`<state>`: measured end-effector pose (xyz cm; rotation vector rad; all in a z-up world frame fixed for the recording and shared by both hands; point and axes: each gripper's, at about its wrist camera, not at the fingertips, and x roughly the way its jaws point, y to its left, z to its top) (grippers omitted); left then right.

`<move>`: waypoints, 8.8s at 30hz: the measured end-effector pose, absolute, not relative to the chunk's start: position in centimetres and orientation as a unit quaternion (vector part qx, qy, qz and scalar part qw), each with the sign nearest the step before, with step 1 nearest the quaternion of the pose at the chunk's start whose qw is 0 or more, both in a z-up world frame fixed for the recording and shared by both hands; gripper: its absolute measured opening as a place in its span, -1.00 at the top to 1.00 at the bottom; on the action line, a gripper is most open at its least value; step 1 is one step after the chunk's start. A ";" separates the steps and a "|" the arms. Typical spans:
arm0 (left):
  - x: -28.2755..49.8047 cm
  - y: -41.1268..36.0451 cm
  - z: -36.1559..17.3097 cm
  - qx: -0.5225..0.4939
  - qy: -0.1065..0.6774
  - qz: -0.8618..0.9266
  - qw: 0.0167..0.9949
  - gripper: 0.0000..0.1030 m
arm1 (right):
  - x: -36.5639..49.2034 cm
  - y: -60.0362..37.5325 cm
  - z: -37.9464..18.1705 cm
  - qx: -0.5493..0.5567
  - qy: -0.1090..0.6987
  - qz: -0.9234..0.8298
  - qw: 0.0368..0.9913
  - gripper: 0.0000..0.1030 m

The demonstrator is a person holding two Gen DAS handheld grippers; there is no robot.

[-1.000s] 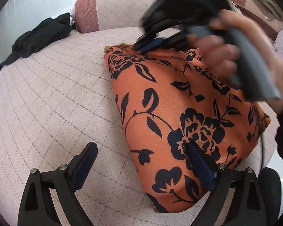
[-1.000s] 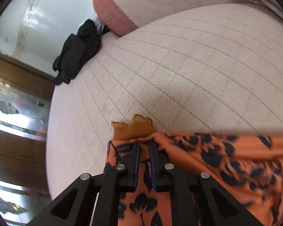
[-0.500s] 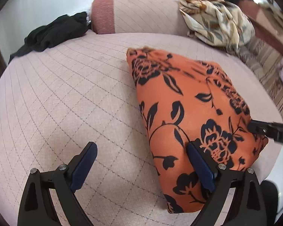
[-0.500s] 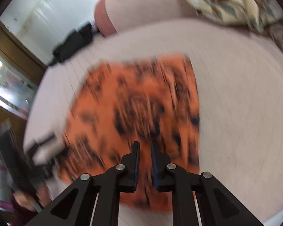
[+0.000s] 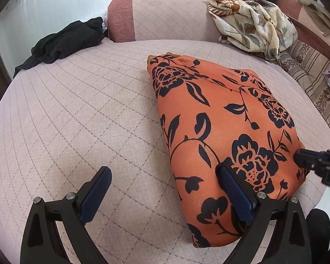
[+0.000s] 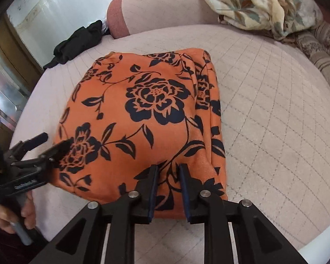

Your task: Fold small clothes

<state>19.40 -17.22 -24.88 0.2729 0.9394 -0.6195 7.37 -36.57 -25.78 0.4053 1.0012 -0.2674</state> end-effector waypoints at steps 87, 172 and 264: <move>23.8 -18.5 -24.9 -0.018 0.503 -0.453 0.736 0.04 | 14.9 -41.7 -27.0 0.367 0.407 -0.020 0.836 0.12; 3.5 -1.2 -3.4 0.037 0.227 -0.022 0.973 -0.99 | -4.8 -23.0 -9.2 0.096 0.252 -0.094 0.958 -0.31; 0.9 -0.8 -0.7 0.061 0.213 -0.032 0.975 -0.99 | -6.9 -20.5 -8.3 0.088 0.247 -0.120 0.958 -0.31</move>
